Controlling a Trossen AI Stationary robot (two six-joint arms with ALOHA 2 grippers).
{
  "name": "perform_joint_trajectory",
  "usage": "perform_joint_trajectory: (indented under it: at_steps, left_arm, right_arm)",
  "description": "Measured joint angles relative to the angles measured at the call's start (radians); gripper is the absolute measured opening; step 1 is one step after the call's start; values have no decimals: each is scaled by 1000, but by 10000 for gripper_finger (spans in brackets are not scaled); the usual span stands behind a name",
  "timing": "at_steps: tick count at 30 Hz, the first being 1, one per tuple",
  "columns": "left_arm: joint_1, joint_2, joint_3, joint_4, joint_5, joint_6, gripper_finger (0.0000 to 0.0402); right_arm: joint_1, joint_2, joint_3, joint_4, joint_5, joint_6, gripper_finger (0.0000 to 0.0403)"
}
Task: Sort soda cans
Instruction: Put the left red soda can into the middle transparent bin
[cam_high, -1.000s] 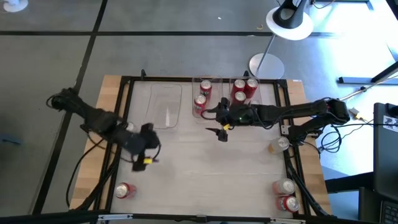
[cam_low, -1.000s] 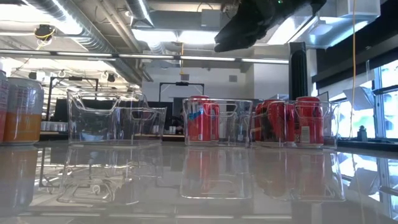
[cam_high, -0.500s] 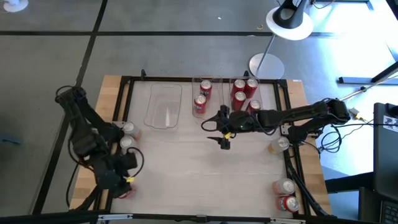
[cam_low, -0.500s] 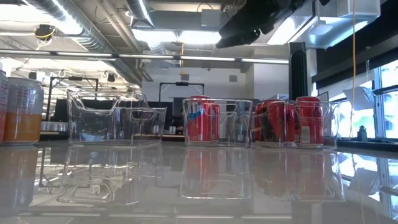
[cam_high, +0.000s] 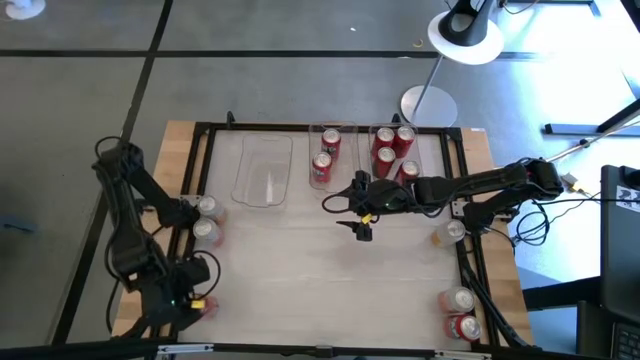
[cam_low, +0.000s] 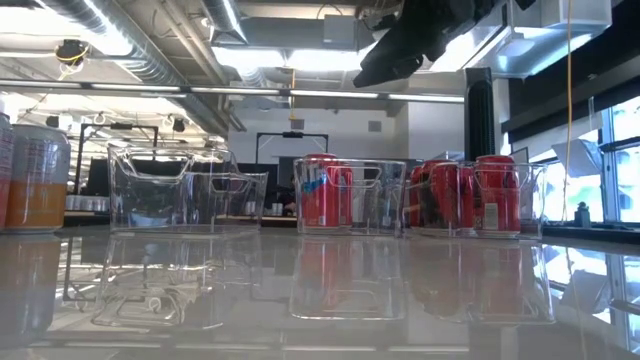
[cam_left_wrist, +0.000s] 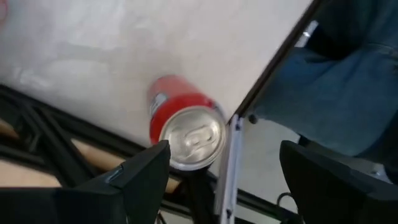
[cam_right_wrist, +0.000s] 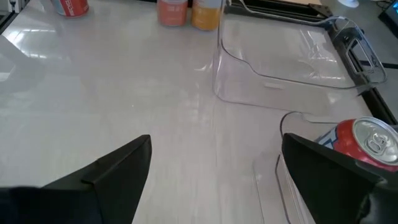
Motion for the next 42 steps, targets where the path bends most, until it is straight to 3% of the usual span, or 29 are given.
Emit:
perform_joint_trajectory:
  at_steps: [6, 15, 42]
  left_arm:
    - [-26, 49, -3, -3, 0, -79, 290]
    - [-38, 145, -3, -7, 24, -4, 290]
    - [-39, 237, 1, -18, 37, 130, 290]
  right_arm:
    - [0, 0, 0, 0, 0, 1, 358]
    - [0, 0, 0, 2, 0, 3, 358]
    - [0, 0, 0, 0, 0, 3, 358]
